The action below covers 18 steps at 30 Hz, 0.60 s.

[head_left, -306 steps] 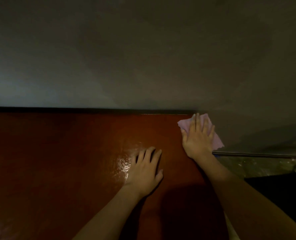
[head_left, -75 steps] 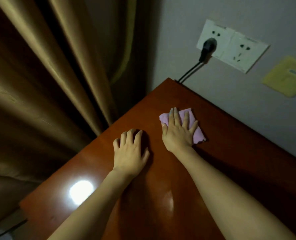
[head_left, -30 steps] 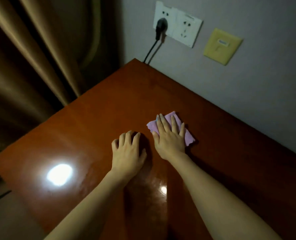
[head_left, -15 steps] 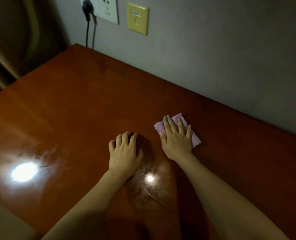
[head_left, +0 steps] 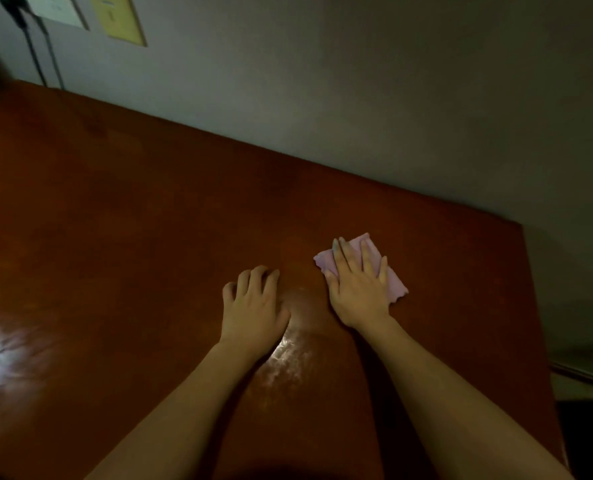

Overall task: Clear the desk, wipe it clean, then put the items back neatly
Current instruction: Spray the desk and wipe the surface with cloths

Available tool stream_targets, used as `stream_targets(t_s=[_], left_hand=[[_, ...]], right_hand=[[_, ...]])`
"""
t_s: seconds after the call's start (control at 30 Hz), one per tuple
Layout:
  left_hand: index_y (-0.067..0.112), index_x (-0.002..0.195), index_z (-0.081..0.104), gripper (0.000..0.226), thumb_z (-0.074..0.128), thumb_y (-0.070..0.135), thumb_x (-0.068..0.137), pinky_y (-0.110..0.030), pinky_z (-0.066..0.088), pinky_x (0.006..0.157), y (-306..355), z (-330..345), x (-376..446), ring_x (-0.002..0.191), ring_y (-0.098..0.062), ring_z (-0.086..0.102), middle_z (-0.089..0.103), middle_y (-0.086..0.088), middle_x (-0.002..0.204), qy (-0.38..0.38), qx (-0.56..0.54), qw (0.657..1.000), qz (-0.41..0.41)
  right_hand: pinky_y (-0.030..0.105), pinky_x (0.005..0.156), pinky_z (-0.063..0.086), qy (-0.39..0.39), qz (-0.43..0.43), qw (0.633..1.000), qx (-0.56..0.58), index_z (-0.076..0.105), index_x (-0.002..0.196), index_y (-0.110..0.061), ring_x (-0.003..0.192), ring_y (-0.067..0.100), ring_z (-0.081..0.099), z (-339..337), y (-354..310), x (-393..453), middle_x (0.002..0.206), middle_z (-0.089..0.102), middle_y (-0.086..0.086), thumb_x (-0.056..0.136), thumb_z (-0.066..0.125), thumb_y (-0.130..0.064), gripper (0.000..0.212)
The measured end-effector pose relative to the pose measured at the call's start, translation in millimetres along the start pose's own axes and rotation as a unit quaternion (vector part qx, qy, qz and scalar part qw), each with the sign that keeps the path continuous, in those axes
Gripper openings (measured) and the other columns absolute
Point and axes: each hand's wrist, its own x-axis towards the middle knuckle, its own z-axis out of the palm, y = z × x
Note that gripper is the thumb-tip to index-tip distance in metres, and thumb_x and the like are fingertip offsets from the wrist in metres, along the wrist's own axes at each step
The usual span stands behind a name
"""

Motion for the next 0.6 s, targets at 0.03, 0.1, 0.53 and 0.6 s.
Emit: stream_targets(t_s=[0.03,0.1,0.53,0.6], left_hand=[[0.012,0.131,0.053,0.055,0.047,0.04,0.084,-0.047,0.038,0.096,12.0,3.7,-1.3,0.122,-0.028,0.047,0.052,-0.009,0.132,-0.005,0.002,1.0,0.004],[0.012,0.125,0.058,0.055,0.044,0.041,0.08,-0.047,0.043,0.09,34.6,12.5,-4.0,0.116,-0.028,0.053,0.056,-0.01,0.126,-0.007,0.012,1.0,0.013],[0.013,0.112,0.065,0.05,0.044,0.042,0.077,-0.045,0.05,0.081,141.8,42.4,-14.1,0.103,-0.026,0.061,0.062,-0.01,0.113,0.01,0.034,0.993,0.112],[0.013,0.112,0.065,0.051,0.044,0.042,0.077,-0.045,0.05,0.081,148.8,43.7,-15.1,0.102,-0.026,0.062,0.062,-0.01,0.113,0.006,0.038,0.992,0.119]], right_hand=[[0.054,0.115,-0.005,0.001,0.01,1.0,0.005,0.004,0.153,-0.022,0.147,0.024,-0.009,-1.0,14.1,-6.4,0.16,0.001,-0.007,0.1,0.012,-0.046,0.058],[0.053,0.115,-0.005,-0.001,0.034,0.999,0.006,0.003,0.153,-0.022,0.147,0.024,-0.009,-2.0,42.7,-19.9,0.16,0.0,-0.008,0.101,0.017,-0.044,0.058],[0.056,0.116,-0.001,0.006,0.161,0.987,0.027,0.003,0.153,-0.022,0.146,0.024,-0.012,-12.8,175.4,-94.3,0.16,0.0,-0.006,0.102,0.017,-0.043,0.057],[0.056,0.116,-0.001,0.01,0.175,0.984,0.029,0.004,0.153,-0.022,0.146,0.024,-0.011,-12.0,184.0,-104.6,0.16,0.001,-0.006,0.101,0.018,-0.043,0.057]])
